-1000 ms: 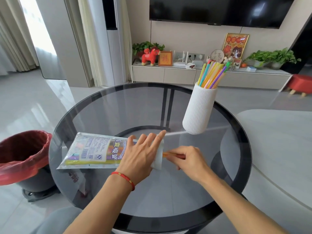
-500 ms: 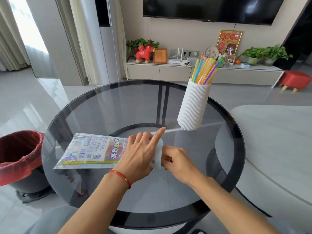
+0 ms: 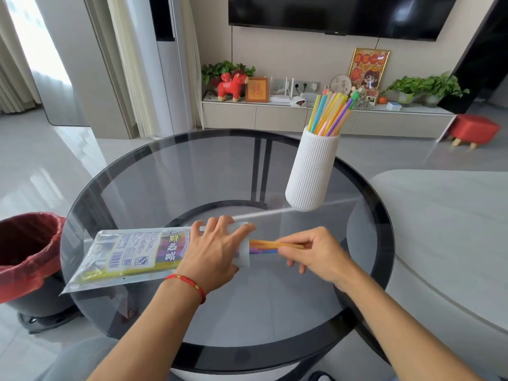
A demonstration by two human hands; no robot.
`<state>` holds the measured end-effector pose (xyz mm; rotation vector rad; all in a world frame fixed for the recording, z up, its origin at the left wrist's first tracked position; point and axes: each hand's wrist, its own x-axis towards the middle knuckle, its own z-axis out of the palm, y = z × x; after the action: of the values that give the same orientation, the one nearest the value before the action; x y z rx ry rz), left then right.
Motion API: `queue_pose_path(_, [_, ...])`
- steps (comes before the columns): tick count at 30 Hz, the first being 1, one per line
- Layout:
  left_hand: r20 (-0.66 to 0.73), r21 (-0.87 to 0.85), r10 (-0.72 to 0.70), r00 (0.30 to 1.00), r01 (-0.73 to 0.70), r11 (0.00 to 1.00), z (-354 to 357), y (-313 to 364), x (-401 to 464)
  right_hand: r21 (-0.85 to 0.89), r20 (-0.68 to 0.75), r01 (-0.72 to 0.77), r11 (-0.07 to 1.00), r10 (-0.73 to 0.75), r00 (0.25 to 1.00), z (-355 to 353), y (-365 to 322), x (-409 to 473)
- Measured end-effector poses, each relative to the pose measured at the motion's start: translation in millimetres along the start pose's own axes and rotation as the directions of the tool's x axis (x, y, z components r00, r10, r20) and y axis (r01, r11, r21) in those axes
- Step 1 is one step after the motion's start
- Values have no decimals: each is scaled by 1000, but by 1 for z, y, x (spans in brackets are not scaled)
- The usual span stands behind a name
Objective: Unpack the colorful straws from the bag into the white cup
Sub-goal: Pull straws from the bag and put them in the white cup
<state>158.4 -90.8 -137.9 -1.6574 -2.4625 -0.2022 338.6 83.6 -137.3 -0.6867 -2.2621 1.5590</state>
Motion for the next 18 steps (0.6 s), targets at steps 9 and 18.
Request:
queue_pose_path(9, [-72, -16, -59, 996, 58, 998, -8, 3, -1, 464, 67, -110, 879, 89, 994, -31, -1, -14])
queue_pose_path(18, [-148, -4, -161, 976, 162, 987, -14, 11, 0, 968, -118, 67, 241, 206, 971, 43, -3, -31])
